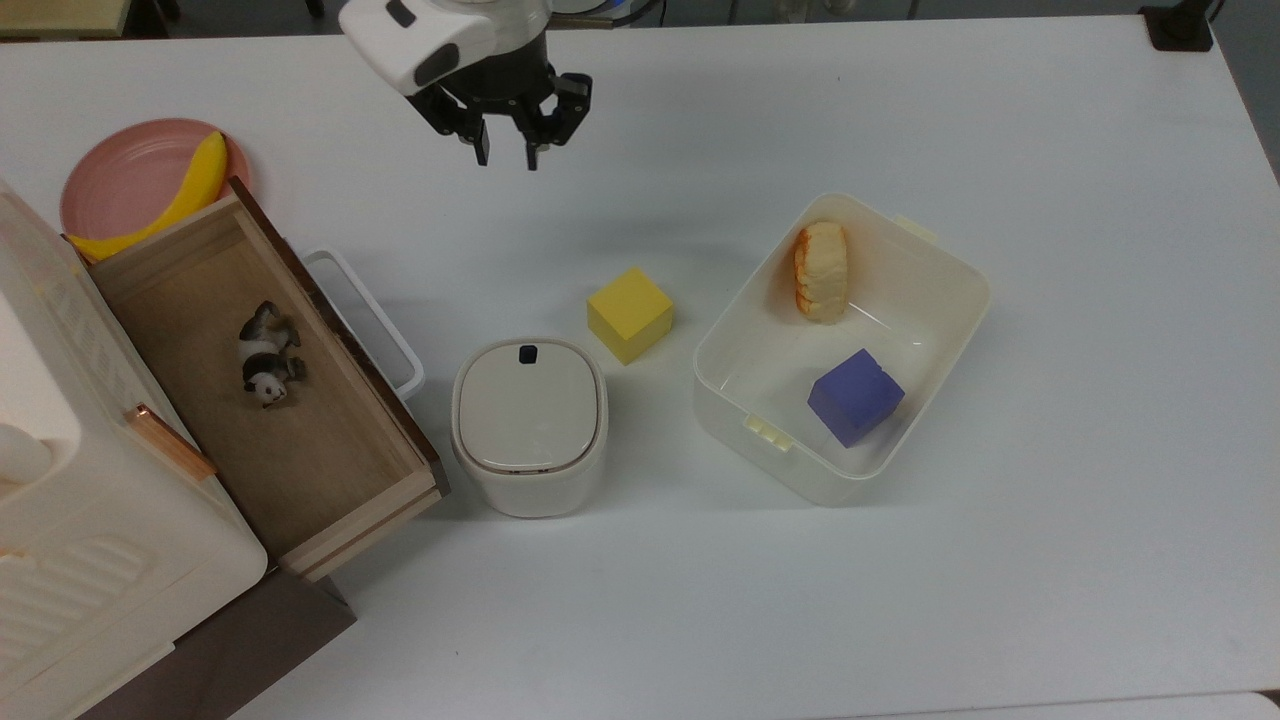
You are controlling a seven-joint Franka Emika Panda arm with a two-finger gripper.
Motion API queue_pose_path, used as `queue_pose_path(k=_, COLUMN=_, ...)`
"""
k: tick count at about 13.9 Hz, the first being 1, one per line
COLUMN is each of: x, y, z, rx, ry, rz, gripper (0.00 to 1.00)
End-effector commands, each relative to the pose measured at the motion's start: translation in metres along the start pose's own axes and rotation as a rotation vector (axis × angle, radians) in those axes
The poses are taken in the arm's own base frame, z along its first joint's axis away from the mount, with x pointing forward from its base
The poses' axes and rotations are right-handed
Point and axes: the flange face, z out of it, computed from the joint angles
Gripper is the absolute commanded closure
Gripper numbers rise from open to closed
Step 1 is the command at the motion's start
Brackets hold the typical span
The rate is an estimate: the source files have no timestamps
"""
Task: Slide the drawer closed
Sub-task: 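Lower the gripper toward the front panel of the open wooden drawer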
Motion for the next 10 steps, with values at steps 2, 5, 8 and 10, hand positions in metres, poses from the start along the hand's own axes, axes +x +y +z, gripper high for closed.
queue_pose_path(k=2, x=0.015, y=0.048, z=-0.007, rx=0.067, ry=0.101, rz=0.389, gripper=0.8)
queue_pose_path(k=5, x=0.029, y=0.06, z=0.016, rx=0.068, ry=0.096, rz=0.508, gripper=0.93)
queue_pose_path(k=8, x=0.042, y=0.051, z=0.041, rx=0.056, ry=0.088, rz=0.551, gripper=1.0)
queue_pose_path(k=10, x=0.056, y=0.05, z=0.06, rx=0.052, ry=0.118, rz=0.622, gripper=1.0)
